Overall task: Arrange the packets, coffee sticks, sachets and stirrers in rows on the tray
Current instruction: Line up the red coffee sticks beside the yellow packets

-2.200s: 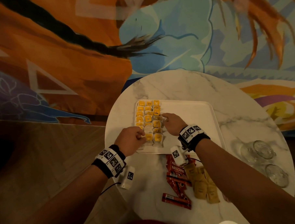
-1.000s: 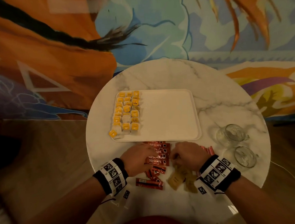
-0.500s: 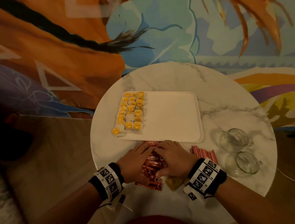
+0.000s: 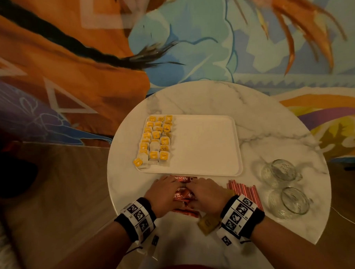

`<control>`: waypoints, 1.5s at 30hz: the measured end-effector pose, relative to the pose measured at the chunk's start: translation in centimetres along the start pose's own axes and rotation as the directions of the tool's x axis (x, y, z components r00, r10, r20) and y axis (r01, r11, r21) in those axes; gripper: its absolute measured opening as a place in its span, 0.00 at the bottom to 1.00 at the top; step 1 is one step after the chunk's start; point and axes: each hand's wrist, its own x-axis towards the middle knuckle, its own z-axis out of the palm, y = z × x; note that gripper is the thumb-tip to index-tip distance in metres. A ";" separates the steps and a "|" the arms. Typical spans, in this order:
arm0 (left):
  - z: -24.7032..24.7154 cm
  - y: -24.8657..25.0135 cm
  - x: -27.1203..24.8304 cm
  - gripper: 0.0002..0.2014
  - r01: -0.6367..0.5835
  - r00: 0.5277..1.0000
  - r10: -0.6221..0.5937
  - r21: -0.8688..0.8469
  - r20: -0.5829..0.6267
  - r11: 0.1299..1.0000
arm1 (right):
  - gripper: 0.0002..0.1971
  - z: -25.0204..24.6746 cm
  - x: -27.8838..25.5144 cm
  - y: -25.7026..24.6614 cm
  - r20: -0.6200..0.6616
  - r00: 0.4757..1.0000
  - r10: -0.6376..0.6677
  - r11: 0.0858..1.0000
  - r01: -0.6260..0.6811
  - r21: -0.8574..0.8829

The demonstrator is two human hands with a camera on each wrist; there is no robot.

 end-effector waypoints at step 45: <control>-5.9 5.0 0.0 0.17 0.240 0.971 -0.166 -0.759 0.174 0.606 | 0.17 -6.9 -1.5 2.7 -0.171 0.956 0.238 0.541 0.016 0.841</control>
